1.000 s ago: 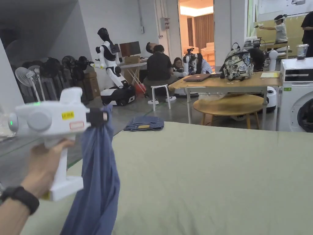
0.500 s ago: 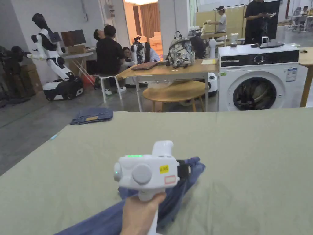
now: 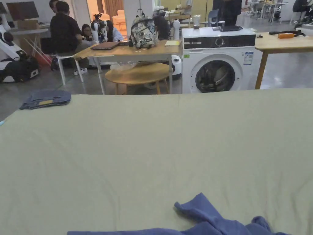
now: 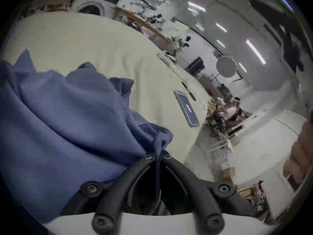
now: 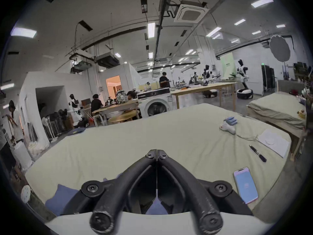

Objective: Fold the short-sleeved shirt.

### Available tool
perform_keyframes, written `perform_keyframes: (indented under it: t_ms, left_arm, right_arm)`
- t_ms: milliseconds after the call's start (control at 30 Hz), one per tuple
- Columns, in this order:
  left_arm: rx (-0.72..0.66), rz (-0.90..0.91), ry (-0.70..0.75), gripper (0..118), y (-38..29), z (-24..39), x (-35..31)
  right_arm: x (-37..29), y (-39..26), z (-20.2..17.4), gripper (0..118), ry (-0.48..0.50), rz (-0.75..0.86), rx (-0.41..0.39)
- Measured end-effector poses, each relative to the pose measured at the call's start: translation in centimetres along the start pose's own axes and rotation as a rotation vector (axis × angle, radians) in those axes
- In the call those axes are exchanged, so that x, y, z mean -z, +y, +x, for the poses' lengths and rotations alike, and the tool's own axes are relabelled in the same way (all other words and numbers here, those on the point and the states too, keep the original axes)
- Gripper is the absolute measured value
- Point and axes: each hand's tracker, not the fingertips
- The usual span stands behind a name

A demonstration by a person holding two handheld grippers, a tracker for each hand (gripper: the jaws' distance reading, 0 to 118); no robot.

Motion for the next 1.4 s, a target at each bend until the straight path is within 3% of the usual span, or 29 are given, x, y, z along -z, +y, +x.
perform_keyframes:
  t_ms: [67, 167, 300, 333, 433, 467, 533, 633, 733, 800, 833, 867, 900, 1000, 1100, 1167, 1233, 1333, 1400]
  left_arm:
    - [0.043, 0.105, 0.089, 34, 0.8, -0.2, -4.3]
    - [0.122, 0.265, 0.234, 35, 1.6, -1.3, -13.1]
    - [0.201, 0.463, 0.545, 35, 0.2, -1.9, -25.7]
    - [0.223, 0.504, 0.621, 34, -0.6, -1.8, -28.4]
    - [0.185, 0.605, 0.765, 0, -3.3, -2.4, -34.5]
    - [0.134, 0.580, 0.751, 0, -3.9, -2.8, -35.9]
    - [0.063, 0.557, 0.860, 0, -5.2, -3.7, -37.9]
    - [-0.008, 0.473, 0.950, 0, -5.5, -6.1, -39.1]
    - [-0.237, 0.304, 0.820, 0, -4.6, -10.5, -39.0]
    - [-0.279, 0.283, 0.805, 0, -4.4, -14.0, -37.6]
    - [-0.256, 0.300, 0.830, 14, -4.3, -15.3, -36.8]
    - [-0.268, 0.294, 0.844, 37, -4.2, -16.6, -36.2]
    - [-0.310, 0.269, 0.857, 48, -3.8, -17.8, -35.0]
    - [-0.376, 0.206, 0.833, 45, -3.3, -21.2, -33.1]
    - [-0.399, 0.154, 0.812, 45, -3.8, -24.9, -32.2]
    - [-0.344, 0.155, 0.855, 28, -3.5, -23.8, -32.1]
    - [-0.354, 0.142, 0.835, 1, -3.2, -23.5, -31.4]
    - [-0.235, 0.059, 0.929, 0, -2.9, -22.1, -30.1]
    - [-0.225, 0.049, 0.943, 0, -2.9, -22.0, -29.6]
  right_arm:
    - [-0.1, -0.4, 0.1, 0, 0.038, -0.009, 0.010]
    - [-0.4, -1.2, -0.3, 0, 0.077, -0.023, 0.007]
    - [-0.4, -2.4, -1.2, 0, 0.131, -0.052, -0.029]
    - [-0.4, -2.7, -1.4, 0, 0.143, -0.060, -0.038]
    - [0.1, -3.2, -2.2, 0, 0.180, -0.085, -0.038]
    - [0.3, -3.2, -2.3, 0, 0.192, -0.095, -0.038]
    - [0.4, -3.4, -2.6, 0, 0.203, -0.108, -0.038]
    - [0.7, -3.4, -2.7, 0, 0.211, -0.132, -0.024]
    - [0.6, -3.7, -2.7, 0, 0.206, -0.141, -0.024]
    - [0.5, -3.8, -2.5, 0, 0.202, -0.145, -0.019]
    - [0.4, -3.9, -2.3, 0, 0.202, -0.149, -0.016]
    - [0.3, -3.9, -2.2, 0, 0.201, -0.155, -0.016]
    - [0.0, -3.8, -2.0, 0, 0.195, -0.160, -0.023]
    - [-0.8, -4.0, -0.8, 0, 0.154, -0.156, -0.043]
    - [-1.1, -4.3, 0.8, 0, 0.107, -0.169, -0.012]
    - [-1.4, -4.7, 1.7, 0, 0.087, -0.183, 0.005]
    - [-1.8, -5.5, 2.6, 0, 0.057, -0.208, 0.006]
    - [-2.2, -7.0, 3.6, 0, 0.019, -0.279, 0.022]
    - [-2.3, -8.1, 4.0, 4, -0.005, -0.341, 0.088]
